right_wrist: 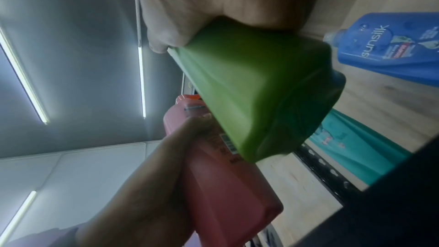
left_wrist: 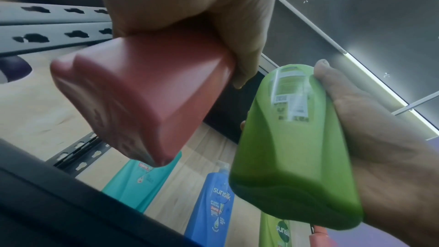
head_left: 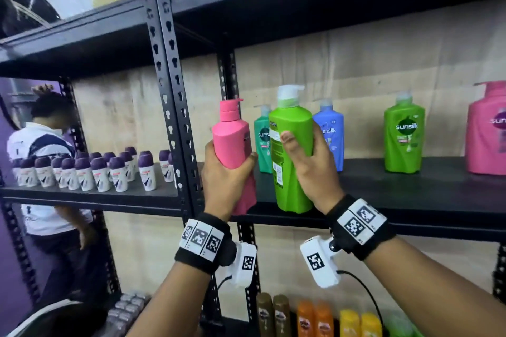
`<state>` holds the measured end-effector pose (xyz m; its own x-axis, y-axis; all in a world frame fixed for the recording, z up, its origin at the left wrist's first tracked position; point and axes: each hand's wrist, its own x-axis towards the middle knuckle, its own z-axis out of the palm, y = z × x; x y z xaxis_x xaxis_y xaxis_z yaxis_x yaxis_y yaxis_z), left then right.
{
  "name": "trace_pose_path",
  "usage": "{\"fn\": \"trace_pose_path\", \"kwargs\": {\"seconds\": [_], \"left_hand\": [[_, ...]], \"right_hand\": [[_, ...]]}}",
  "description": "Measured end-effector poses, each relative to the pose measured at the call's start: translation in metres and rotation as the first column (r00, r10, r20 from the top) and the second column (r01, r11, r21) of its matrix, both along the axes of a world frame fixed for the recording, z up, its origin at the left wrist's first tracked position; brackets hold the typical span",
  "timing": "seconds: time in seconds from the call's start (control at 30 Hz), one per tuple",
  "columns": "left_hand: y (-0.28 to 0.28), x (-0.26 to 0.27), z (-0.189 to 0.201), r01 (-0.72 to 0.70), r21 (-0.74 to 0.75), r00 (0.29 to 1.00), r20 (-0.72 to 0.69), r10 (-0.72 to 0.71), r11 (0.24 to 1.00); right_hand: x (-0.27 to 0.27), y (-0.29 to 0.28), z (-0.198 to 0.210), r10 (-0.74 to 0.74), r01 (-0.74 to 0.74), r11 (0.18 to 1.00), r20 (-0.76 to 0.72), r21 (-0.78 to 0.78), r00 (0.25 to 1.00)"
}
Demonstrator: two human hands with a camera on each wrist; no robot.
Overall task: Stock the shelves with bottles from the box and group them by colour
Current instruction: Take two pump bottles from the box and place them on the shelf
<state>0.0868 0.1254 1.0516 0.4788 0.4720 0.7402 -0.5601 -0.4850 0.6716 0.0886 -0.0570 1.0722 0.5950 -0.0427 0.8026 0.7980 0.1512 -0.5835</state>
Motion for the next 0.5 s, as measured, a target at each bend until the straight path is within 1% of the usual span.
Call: {"fn": "trace_pose_path", "kwargs": {"seconds": [0.1, 0.23, 0.33, 0.5], "left_hand": [[-0.003, 0.010, -0.006, -0.004, -0.018, 0.999, -0.038, 0.004, 1.000], [-0.003, 0.021, -0.011, -0.038, -0.035, 0.998, -0.048, 0.036, 0.999], [-0.001, 0.032, -0.011, -0.048, -0.028, 0.997, -0.059, 0.046, 0.998], [0.004, 0.052, -0.007, -0.076, 0.001, 0.992, -0.098, 0.075, 0.997]], "right_hand": [[0.014, 0.006, -0.006, -0.028, 0.028, 1.000, -0.036, -0.003, 0.999], [0.031, 0.012, -0.015, -0.116, 0.113, 0.993, -0.106, -0.027, 0.988], [0.044, 0.016, -0.019, -0.153, 0.147, 0.988, -0.118, -0.053, 0.981], [0.066, 0.024, -0.019, -0.113, 0.104, 0.992, -0.134, -0.076, 0.985]]}}
